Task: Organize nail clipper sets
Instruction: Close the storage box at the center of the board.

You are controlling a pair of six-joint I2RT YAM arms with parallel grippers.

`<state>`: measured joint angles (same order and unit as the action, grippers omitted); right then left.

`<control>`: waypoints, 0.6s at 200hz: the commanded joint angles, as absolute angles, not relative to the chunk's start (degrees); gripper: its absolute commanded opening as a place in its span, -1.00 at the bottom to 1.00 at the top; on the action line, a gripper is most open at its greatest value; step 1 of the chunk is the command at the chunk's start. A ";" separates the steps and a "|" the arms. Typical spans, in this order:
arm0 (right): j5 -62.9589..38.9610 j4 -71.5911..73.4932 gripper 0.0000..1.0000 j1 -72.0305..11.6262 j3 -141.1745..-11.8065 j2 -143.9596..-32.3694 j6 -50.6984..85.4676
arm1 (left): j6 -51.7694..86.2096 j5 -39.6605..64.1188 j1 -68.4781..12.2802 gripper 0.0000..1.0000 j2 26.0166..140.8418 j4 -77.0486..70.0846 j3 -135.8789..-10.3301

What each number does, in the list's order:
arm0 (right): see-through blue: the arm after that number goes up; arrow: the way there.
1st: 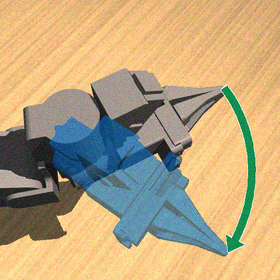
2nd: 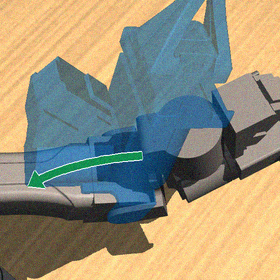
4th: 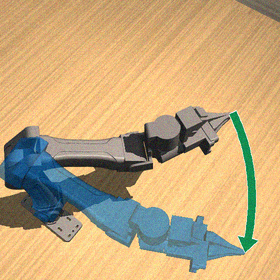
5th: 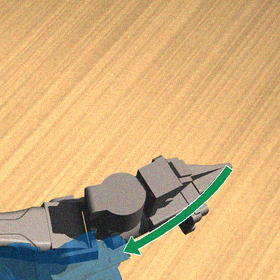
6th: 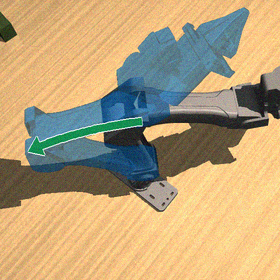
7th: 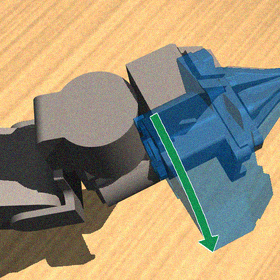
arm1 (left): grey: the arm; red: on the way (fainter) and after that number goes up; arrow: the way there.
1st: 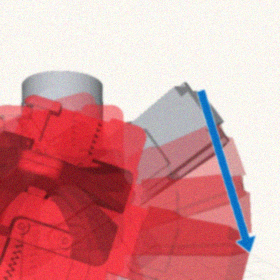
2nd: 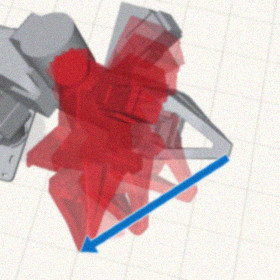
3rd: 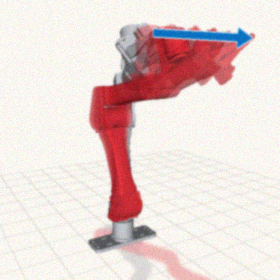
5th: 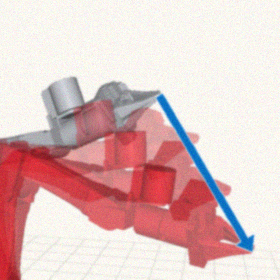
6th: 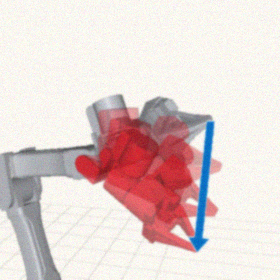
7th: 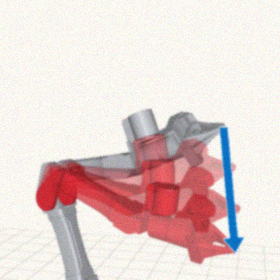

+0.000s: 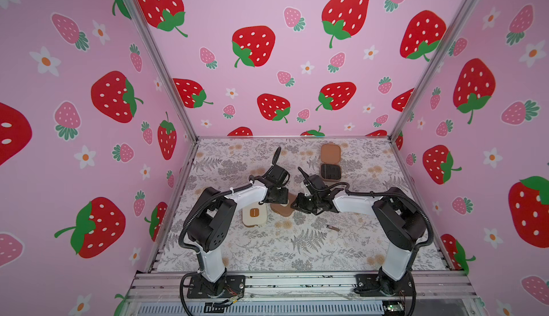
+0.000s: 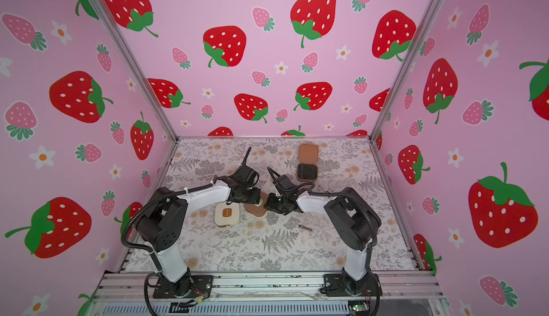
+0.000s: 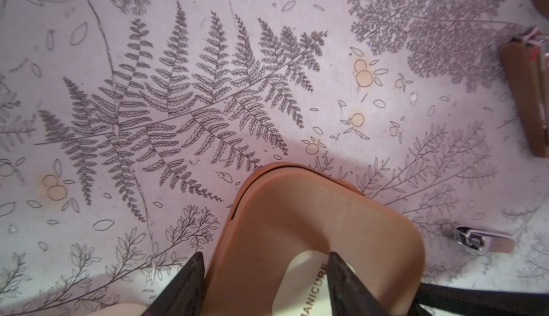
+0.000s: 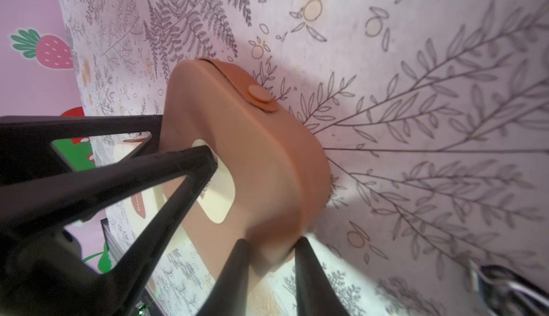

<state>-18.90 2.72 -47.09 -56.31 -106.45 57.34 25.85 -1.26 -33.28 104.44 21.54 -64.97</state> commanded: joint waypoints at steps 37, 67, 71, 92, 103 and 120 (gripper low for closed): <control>-20.74 5.85 -0.41 -50.62 -50.82 -114.61 63.40 | 27.64 2.90 -34.68 0.30 108.91 28.13 -60.21; -21.77 8.15 -0.41 -50.71 -49.81 -114.33 65.82 | 27.76 2.99 -34.65 0.30 108.90 28.21 -60.12; -21.94 8.67 -0.41 -50.78 -49.49 -114.26 66.33 | 27.75 2.99 -34.66 0.30 108.90 28.28 -60.12; -22.25 11.05 -0.41 -51.11 -48.20 -113.59 69.04 | 27.77 3.08 -34.65 0.30 108.90 28.40 -60.05; -22.37 12.77 -0.40 -51.24 -47.33 -113.27 70.69 | 27.89 3.08 -34.67 0.30 108.76 28.53 -59.95; -22.30 14.88 -0.37 -51.37 -46.60 -112.96 72.80 | 28.29 3.08 -34.63 0.30 108.56 28.74 -59.53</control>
